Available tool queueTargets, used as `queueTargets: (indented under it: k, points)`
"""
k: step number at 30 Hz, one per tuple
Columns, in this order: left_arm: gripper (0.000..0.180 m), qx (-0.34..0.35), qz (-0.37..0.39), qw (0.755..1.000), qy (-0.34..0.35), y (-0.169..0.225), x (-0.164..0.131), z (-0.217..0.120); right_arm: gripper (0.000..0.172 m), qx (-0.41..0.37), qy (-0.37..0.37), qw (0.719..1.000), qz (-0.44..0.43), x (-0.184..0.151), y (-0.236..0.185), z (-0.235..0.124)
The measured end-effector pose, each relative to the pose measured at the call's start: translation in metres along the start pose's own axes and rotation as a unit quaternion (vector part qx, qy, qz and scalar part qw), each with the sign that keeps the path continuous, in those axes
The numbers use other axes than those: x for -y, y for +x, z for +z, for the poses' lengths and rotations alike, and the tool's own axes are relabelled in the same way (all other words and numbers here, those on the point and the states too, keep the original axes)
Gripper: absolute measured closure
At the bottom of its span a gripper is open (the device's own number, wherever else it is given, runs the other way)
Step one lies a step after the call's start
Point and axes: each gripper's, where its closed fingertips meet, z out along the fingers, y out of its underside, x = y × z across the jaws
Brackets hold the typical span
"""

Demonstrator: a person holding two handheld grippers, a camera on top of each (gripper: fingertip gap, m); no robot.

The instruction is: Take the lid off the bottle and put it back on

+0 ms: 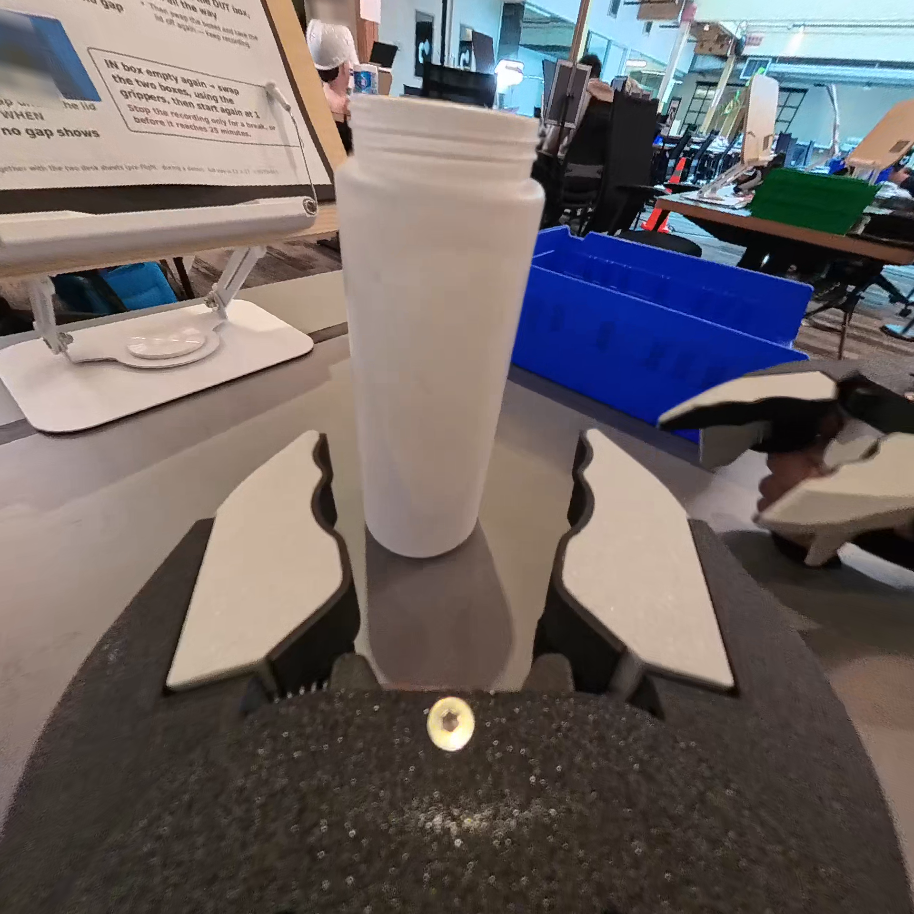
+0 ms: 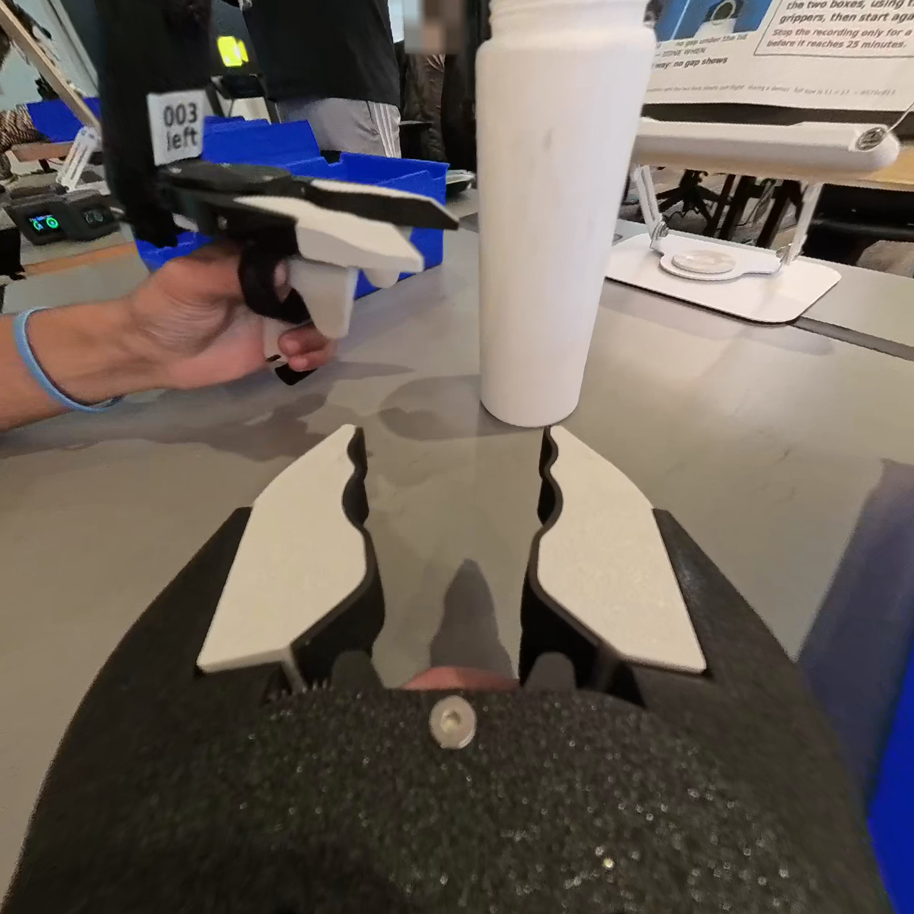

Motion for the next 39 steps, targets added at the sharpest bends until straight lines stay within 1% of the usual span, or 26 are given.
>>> queueTargets:
  k: [2, 4, 7, 9, 10, 12, 13, 15, 17, 20, 23, 25, 29, 32, 34, 35, 37, 39]
  points:
    - [0.089, -0.011, -0.001, 1.000, -0.009, 0.005, -0.005, -0.006, 0.104, -0.003, 0.001, 1.000, 0.010, 0.004, 0.005, 0.006]
    - [0.092, -0.008, 0.005, 1.000, -0.019, 0.006, -0.008, -0.012, 0.104, -0.002, 0.000, 1.000, 0.008, 0.010, 0.009, 0.015]
    - [0.094, -0.011, -0.003, 0.999, -0.042, 0.016, -0.006, -0.028, 0.103, -0.007, -0.006, 1.000, -0.006, 0.013, 0.013, 0.023]
    - [0.096, -0.015, -0.010, 0.999, -0.051, 0.026, 0.005, -0.048, 0.103, -0.004, -0.004, 1.000, -0.001, 0.011, 0.011, 0.020]
    - [0.096, -0.020, -0.006, 0.999, -0.046, 0.032, 0.015, -0.062, 0.103, -0.003, -0.007, 1.000, -0.002, 0.009, 0.010, 0.018]
    - [0.092, -0.019, 0.017, 0.999, -0.035, 0.036, 0.038, -0.094, 0.103, -0.010, -0.012, 1.000, -0.013, 0.004, 0.009, 0.012]
    - [0.092, -0.007, 0.034, 0.998, -0.046, 0.030, 0.045, -0.111, 0.104, -0.013, -0.013, 1.000, -0.017, 0.003, 0.008, 0.009]
    - [0.093, 0.040, 0.066, 0.992, -0.100, 0.003, 0.047, -0.145, 0.104, -0.009, -0.014, 1.000, -0.015, -0.001, 0.003, 0.005]
    - [0.095, 0.112, 0.080, 0.977, -0.166, -0.042, 0.037, -0.181, 0.104, -0.002, -0.014, 1.000, -0.014, -0.003, -0.002, 0.003]
    - [0.095, 0.199, 0.044, 0.944, -0.259, -0.114, 0.005, -0.225, 0.104, 0.007, -0.014, 1.000, -0.020, -0.003, -0.007, 0.003]
    - [0.094, 0.261, 0.013, 0.902, -0.343, -0.174, -0.035, -0.249, 0.104, 0.017, -0.019, 0.999, -0.021, -0.004, -0.011, 0.006]
    - [0.091, 0.271, -0.011, 0.881, -0.387, -0.195, -0.060, -0.250, 0.104, 0.022, -0.019, 0.999, -0.025, -0.003, -0.013, 0.008]
    - [0.088, 0.255, -0.045, 0.864, -0.432, -0.216, -0.094, -0.232, 0.104, 0.027, -0.027, 0.998, -0.039, -0.005, -0.019, 0.011]
    - [0.085, 0.250, -0.064, 0.854, -0.452, -0.228, -0.113, -0.223, 0.104, 0.028, -0.029, 0.998, -0.051, -0.006, -0.021, 0.012]
    - [0.088, 0.233, -0.092, 0.855, -0.454, -0.230, -0.123, -0.218, 0.104, 0.028, -0.028, 0.998, -0.051, -0.006, -0.022, 0.012]
    - [0.092, 0.226, -0.105, 0.857, -0.451, -0.231, -0.124, -0.216, 0.104, 0.028, -0.027, 0.998, -0.049, -0.006, -0.021, 0.011]
    - [0.113, 0.216, -0.107, 0.867, -0.436, -0.231, -0.119, -0.215, 0.104, 0.027, -0.024, 0.998, -0.042, -0.005, -0.019, 0.010]
    - [0.113, 0.191, -0.104, 0.880, -0.423, -0.226, -0.115, -0.213, 0.105, 0.027, -0.022, 0.999, -0.036, -0.004, -0.018, 0.009]
